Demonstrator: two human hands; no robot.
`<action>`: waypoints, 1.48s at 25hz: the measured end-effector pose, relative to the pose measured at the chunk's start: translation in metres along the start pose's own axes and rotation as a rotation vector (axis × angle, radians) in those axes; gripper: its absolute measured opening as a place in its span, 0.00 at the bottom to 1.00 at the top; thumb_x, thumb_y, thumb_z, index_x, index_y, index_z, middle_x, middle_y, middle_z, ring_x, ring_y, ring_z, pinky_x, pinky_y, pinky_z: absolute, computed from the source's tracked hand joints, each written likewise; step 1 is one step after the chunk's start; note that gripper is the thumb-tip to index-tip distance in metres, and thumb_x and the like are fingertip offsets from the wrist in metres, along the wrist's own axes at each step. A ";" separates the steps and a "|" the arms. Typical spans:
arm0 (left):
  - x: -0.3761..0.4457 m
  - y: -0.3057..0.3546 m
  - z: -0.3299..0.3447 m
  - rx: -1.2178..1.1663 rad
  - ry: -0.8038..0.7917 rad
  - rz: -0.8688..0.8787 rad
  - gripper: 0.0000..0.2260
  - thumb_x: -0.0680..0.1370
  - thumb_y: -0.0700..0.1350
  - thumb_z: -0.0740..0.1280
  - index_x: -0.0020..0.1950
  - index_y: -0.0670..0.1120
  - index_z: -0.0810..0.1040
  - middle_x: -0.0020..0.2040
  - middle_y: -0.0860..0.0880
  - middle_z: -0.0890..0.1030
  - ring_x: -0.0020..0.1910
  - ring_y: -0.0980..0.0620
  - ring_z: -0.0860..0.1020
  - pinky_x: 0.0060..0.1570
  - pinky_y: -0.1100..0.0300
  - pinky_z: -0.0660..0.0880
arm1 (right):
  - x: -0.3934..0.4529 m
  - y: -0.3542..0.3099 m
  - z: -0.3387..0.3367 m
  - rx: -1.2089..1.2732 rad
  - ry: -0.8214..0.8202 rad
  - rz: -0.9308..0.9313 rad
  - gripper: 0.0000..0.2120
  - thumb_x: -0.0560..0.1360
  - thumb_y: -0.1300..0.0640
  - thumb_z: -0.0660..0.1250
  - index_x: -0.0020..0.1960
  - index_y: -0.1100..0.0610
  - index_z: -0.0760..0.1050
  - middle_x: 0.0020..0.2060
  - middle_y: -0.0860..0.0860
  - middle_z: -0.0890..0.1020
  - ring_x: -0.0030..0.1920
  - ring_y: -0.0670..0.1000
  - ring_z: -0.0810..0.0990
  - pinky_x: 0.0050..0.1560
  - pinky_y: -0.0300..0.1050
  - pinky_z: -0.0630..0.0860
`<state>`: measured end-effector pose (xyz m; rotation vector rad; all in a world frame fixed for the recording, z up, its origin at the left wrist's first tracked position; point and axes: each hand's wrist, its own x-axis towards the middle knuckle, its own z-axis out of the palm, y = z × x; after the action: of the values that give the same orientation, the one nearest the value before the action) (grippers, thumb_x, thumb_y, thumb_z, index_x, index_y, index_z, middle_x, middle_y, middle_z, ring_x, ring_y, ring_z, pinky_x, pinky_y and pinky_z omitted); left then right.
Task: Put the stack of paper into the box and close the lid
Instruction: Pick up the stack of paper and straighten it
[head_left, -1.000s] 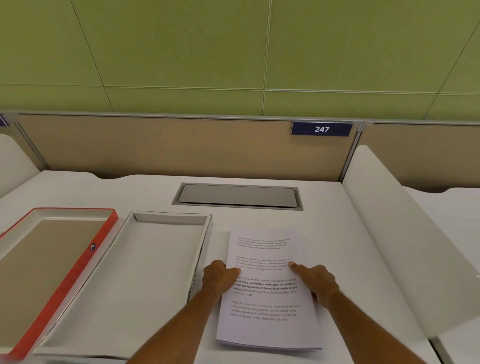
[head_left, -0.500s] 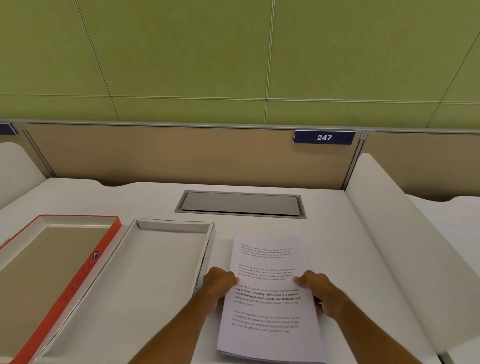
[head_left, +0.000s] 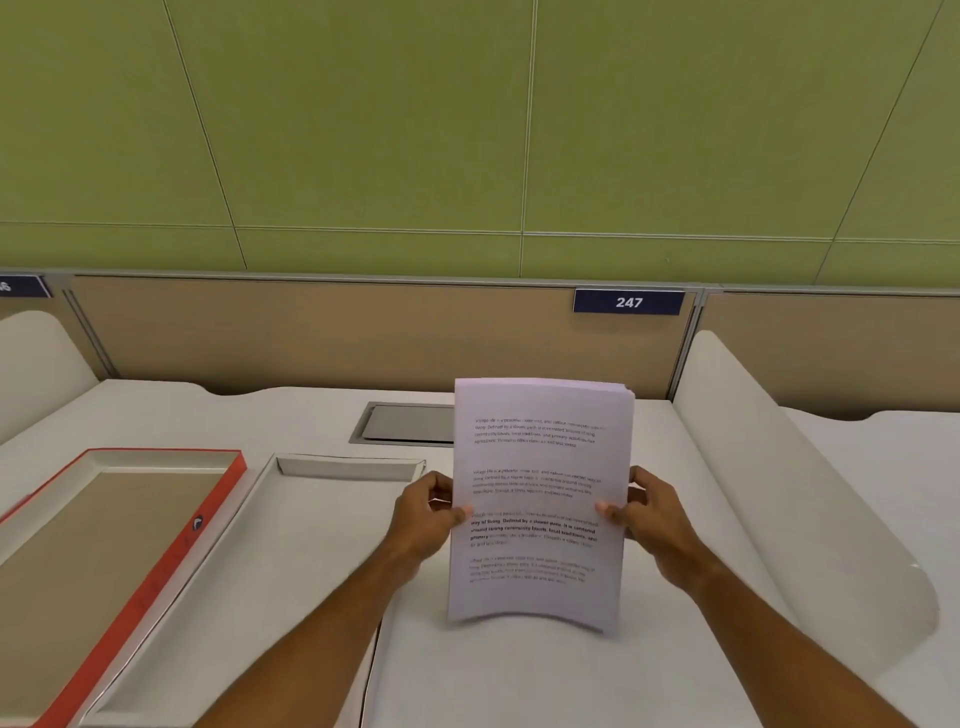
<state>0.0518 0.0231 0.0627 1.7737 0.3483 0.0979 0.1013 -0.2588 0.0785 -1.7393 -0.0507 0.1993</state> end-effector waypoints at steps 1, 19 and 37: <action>-0.001 0.002 -0.002 0.010 0.003 0.028 0.08 0.73 0.38 0.73 0.49 0.42 0.77 0.49 0.45 0.84 0.49 0.47 0.82 0.46 0.57 0.79 | -0.003 -0.003 -0.001 0.000 -0.003 -0.043 0.15 0.73 0.67 0.72 0.58 0.60 0.76 0.53 0.57 0.85 0.51 0.60 0.85 0.48 0.56 0.85; -0.015 0.102 0.017 -0.379 0.204 0.269 0.10 0.70 0.56 0.68 0.38 0.50 0.75 0.36 0.50 0.78 0.34 0.51 0.76 0.33 0.58 0.72 | -0.005 -0.084 0.026 0.204 0.261 -0.326 0.17 0.72 0.44 0.62 0.32 0.55 0.73 0.29 0.49 0.77 0.31 0.48 0.75 0.34 0.43 0.68; -0.013 0.078 0.009 -0.369 0.098 0.327 0.08 0.68 0.46 0.70 0.43 0.44 0.75 0.40 0.45 0.80 0.38 0.47 0.77 0.36 0.56 0.75 | 0.001 -0.053 0.022 0.198 0.160 -0.365 0.14 0.74 0.46 0.64 0.47 0.56 0.79 0.39 0.50 0.84 0.38 0.48 0.82 0.37 0.41 0.78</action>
<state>0.0560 -0.0044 0.1377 1.4472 0.0974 0.4547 0.1025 -0.2279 0.1268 -1.5137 -0.2218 -0.1974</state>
